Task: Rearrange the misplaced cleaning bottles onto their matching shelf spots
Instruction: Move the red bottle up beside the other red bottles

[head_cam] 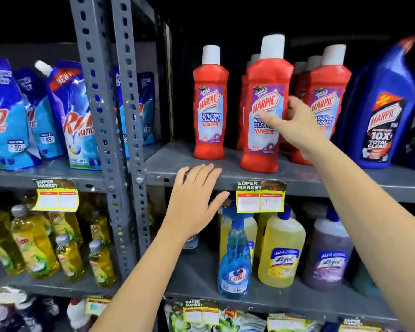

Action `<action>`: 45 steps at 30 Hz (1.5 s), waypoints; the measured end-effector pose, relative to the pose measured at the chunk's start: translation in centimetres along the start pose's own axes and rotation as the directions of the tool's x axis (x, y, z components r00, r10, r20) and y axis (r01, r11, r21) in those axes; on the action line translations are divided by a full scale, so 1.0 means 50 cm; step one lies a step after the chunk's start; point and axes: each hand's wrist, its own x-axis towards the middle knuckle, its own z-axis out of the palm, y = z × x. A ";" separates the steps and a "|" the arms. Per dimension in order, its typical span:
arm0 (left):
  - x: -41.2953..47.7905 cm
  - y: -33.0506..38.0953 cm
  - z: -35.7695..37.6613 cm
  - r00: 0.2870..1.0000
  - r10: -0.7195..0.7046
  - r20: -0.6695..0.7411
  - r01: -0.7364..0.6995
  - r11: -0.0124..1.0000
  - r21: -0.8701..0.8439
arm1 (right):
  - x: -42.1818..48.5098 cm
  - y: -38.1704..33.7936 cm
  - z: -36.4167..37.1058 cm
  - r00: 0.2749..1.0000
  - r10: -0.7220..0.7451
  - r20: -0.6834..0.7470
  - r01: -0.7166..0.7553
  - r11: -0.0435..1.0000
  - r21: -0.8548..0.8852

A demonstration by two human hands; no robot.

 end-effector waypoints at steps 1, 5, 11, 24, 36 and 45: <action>0.000 0.001 0.000 1.000 -0.004 -0.004 0.004 1.000 -0.001 | -0.008 0.010 -0.004 0.999 0.031 0.043 -0.030 0.999 -0.025; 0.002 0.004 0.002 1.000 -0.010 -0.010 0.010 1.000 0.005 | -0.045 0.065 -0.012 0.972 0.155 0.176 -0.134 0.983 -0.121; 0.000 0.005 0.011 0.999 -0.022 -0.034 0.023 1.000 0.001 | -0.053 0.089 0.008 0.975 0.157 0.159 -0.133 0.979 -0.152; -0.002 -0.001 0.009 1.000 -0.027 -0.015 0.027 0.999 -0.045 | 0.032 0.132 0.027 0.946 0.238 0.219 -0.219 0.970 -0.107; -0.002 0.008 0.013 0.998 -0.045 -0.049 0.043 0.998 -0.038 | 0.027 0.139 0.031 0.944 0.216 0.249 -0.200 0.976 -0.088; -0.003 0.013 0.011 0.998 -0.049 -0.047 0.047 0.998 -0.044 | 0.023 0.140 0.034 0.936 0.228 0.269 -0.205 0.973 -0.111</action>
